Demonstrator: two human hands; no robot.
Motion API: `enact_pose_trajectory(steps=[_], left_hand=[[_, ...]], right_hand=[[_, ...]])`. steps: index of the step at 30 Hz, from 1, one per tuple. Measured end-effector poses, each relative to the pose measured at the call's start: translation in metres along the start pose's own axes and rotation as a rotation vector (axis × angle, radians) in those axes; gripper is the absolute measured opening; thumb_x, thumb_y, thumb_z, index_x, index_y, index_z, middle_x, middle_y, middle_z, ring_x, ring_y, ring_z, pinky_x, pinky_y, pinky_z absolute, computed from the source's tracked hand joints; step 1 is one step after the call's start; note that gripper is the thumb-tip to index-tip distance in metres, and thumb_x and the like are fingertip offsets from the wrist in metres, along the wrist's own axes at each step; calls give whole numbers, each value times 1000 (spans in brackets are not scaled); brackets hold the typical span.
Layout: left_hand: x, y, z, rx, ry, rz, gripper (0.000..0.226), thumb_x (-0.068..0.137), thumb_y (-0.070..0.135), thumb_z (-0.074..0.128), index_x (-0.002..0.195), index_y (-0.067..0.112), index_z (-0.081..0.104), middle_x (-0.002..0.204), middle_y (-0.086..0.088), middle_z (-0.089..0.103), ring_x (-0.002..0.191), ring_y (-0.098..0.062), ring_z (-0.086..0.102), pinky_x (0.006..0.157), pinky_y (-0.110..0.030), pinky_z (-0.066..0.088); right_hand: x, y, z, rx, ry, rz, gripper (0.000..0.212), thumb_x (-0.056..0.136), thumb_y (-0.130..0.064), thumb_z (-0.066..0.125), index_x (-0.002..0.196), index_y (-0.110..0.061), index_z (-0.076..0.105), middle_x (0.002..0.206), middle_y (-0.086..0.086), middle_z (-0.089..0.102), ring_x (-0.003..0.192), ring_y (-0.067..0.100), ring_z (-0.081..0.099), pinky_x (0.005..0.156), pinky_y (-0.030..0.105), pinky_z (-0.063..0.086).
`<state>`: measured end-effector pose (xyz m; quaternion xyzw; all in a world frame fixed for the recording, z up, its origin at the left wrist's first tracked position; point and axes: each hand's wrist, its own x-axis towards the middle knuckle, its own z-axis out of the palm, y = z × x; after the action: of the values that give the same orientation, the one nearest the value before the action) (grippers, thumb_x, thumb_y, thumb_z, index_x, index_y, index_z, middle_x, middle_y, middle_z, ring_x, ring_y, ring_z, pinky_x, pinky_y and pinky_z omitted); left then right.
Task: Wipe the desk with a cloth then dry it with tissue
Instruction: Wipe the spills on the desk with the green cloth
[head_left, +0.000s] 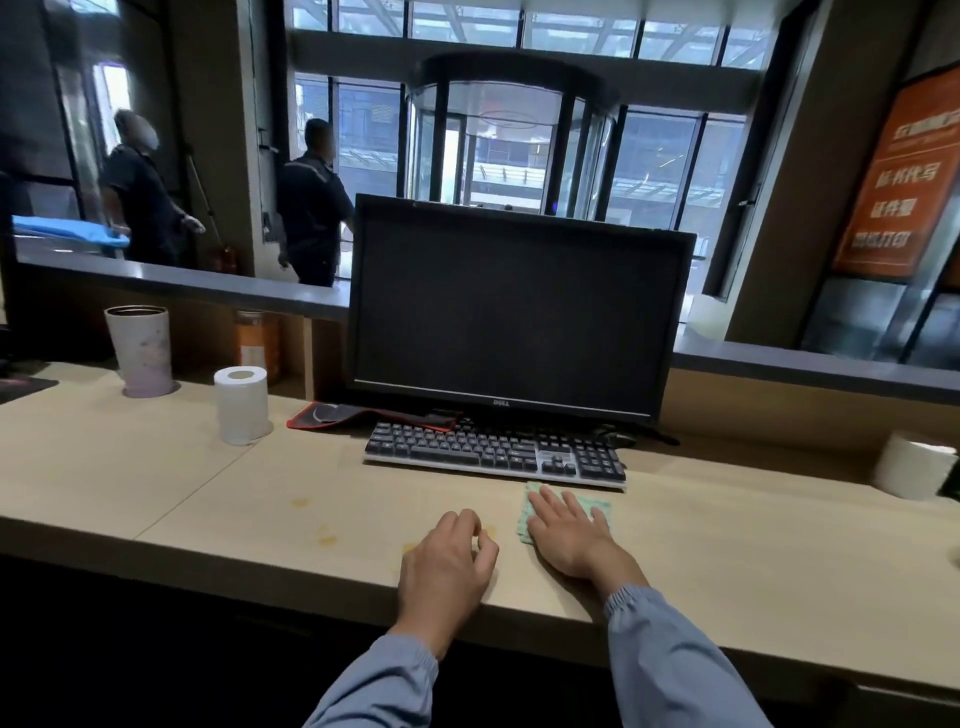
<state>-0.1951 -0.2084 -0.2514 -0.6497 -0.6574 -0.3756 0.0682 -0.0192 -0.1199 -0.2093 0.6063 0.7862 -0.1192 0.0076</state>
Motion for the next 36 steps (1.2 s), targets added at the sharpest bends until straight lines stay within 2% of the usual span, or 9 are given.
enact_pose_trajectory(steps=[3,12,18,20,24,27,32,36], left_hand=[[0,-4,6,12,45,23,12,88,31,69,86,25,58,71,9,52,53,-18,52,49,-26,33],[-1,-3,9,9,92,52,12,86,27,70,83,23,58,70,8,51,51,-18,50,47,-27,28],[-1,-4,6,-45,118,59,15,90,35,50,82,24,56,69,9,48,49,-16,48,46,-25,28],[-2,-6,7,-45,130,54,16,91,36,48,83,25,55,69,9,48,50,-15,47,45,-26,31],[-2,-10,12,-68,95,21,11,92,31,60,85,25,54,72,10,48,53,-13,41,46,-27,37],[-1,-8,12,-64,87,24,12,91,29,63,85,24,54,73,10,50,54,-12,42,47,-27,37],[-1,-7,11,-60,90,26,11,90,30,61,84,23,55,73,8,50,55,-17,50,47,-28,37],[-2,-10,11,-86,71,17,13,91,26,63,85,23,53,73,7,49,56,-17,48,49,-28,38]], right_hand=[[-11,3,9,-16,-29,-29,59,109,-45,10,165,-33,-2,172,-10,-12,158,18,-15,124,53,-9],[17,9,4,-16,9,-20,59,108,-46,12,165,-35,2,173,-11,-8,158,17,-10,124,53,-6],[24,13,2,-23,16,-49,58,109,-46,13,165,-35,2,172,-12,-7,158,16,-9,125,51,-4],[21,26,-1,-28,22,-38,58,109,-47,13,165,-35,2,173,-11,-6,158,15,-8,126,50,-2],[18,48,-5,-16,32,63,58,109,-46,14,165,-35,2,173,-9,-5,159,17,-6,126,51,0],[19,33,-5,-6,12,104,58,109,-45,12,165,-34,0,173,-9,-10,158,19,-11,124,54,-6],[17,0,7,-43,1,-32,59,109,-46,11,165,-34,-1,172,-10,-10,158,19,-13,124,55,-7],[13,28,0,-24,-5,-36,58,110,-48,15,165,-35,2,173,-10,-6,159,17,-8,126,51,-1]])
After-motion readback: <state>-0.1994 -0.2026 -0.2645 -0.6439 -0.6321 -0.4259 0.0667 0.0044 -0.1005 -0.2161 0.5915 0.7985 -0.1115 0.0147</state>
